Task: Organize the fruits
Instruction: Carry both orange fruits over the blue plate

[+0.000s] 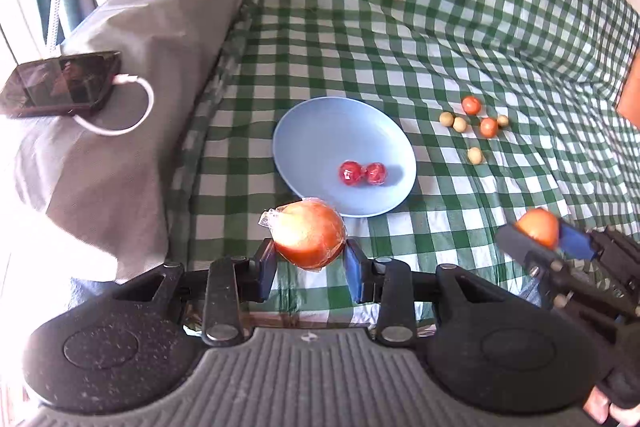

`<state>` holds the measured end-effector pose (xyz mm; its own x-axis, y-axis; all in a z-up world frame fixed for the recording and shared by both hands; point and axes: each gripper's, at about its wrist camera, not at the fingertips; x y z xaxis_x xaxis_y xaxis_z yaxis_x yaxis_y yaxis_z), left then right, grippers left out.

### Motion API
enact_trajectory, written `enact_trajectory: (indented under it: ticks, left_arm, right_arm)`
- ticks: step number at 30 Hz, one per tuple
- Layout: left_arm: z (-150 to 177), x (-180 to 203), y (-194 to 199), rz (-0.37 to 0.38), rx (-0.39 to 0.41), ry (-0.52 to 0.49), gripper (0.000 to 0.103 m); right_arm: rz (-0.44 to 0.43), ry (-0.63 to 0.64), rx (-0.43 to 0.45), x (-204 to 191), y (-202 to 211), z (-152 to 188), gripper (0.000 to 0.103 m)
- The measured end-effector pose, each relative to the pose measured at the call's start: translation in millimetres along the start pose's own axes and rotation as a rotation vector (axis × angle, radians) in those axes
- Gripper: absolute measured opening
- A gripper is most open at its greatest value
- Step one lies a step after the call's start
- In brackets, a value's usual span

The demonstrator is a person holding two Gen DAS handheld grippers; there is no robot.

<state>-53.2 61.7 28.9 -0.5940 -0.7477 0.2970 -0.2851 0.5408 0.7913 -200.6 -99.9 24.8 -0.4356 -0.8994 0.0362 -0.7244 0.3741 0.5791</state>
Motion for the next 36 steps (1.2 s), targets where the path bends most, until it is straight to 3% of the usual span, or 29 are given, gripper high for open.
enact_trajectory:
  ticks: [8, 24, 36]
  left_arm:
    - [14.6, -14.8, 19.4, 0.056, 0.046, 0.011, 0.04]
    - [10.5, -24.2, 20.8, 0.084, 0.067, 0.038, 0.04]
    - [-9.9, -29.7, 6.5, 0.079, 0.065, 0.042, 0.04]
  right_arm:
    - [0.011, 0.081, 0.012, -46.8, 29.6, 10.0, 0.042]
    - [0.024, 0.12, -0.006, -48.7, 17.3, 6.0, 0.042]
    - [0.038, 0.105, -0.037, -47.8, -1.3, 3.4, 0.042]
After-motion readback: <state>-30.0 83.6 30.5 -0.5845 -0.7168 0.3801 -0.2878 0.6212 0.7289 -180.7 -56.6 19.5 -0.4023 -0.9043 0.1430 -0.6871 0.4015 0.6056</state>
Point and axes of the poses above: each gripper's, at about its wrist camera, not at the fingertips, and y roughly against the way its jaws point, x to its right, z to its underside, and after that the axes turned 15 degrees about z, right-handed
